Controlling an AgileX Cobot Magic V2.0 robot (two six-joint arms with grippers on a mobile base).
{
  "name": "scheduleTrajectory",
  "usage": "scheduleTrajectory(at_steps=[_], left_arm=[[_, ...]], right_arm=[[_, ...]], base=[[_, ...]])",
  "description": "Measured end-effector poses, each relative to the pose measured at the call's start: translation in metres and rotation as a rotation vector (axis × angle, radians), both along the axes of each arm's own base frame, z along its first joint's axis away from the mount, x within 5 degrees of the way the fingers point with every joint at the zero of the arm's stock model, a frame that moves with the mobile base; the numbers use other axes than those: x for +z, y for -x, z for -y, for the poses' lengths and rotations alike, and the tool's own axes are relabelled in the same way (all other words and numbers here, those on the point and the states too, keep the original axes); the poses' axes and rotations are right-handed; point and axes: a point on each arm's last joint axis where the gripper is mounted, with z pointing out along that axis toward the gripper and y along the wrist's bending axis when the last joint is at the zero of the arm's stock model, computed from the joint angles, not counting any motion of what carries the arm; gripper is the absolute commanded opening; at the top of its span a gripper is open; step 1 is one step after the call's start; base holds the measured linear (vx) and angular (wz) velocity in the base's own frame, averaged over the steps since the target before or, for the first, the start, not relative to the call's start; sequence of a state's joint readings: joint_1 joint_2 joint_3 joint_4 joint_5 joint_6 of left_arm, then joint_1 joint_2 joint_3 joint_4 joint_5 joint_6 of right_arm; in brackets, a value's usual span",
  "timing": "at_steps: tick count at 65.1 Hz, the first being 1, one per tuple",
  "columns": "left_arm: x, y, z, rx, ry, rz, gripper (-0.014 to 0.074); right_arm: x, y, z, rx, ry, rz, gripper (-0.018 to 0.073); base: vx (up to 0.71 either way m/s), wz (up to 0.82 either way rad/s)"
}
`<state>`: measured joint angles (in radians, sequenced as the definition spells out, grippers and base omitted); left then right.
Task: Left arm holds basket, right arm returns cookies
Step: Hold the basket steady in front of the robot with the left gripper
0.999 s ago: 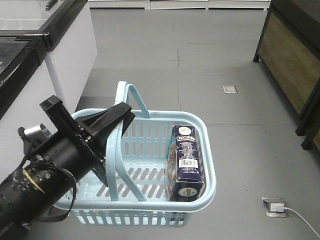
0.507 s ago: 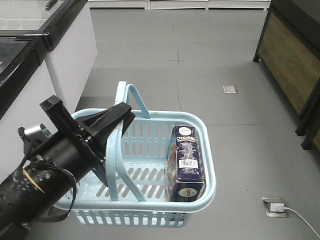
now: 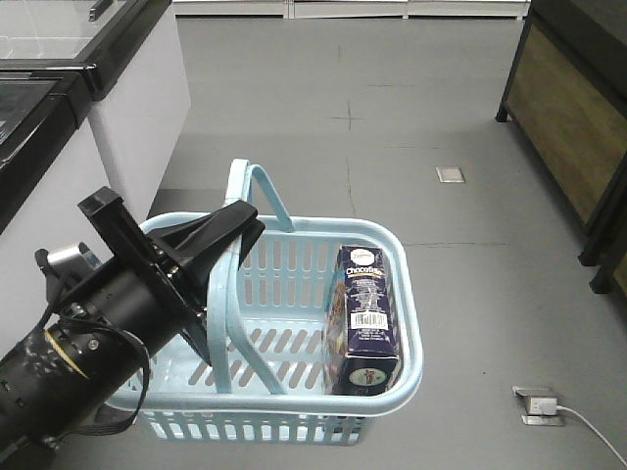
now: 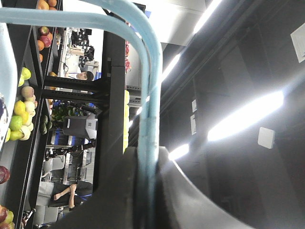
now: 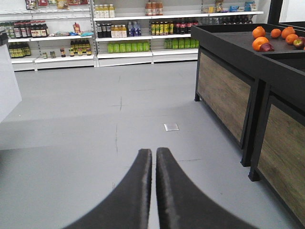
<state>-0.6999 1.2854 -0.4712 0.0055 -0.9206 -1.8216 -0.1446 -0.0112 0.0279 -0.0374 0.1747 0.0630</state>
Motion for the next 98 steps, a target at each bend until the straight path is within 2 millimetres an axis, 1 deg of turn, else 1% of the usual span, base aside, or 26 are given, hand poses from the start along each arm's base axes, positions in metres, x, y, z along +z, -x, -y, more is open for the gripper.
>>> scheduleTrajectory(at_steps=[98], left_arm=[[0.0, 0.0, 0.0001, -0.001, -0.001, 0.0, -0.0003]], right_arm=[[0.0, 0.0, 0.0, 0.0, 0.0, 0.0, -0.0006]], base=[[0.01, -0.01]])
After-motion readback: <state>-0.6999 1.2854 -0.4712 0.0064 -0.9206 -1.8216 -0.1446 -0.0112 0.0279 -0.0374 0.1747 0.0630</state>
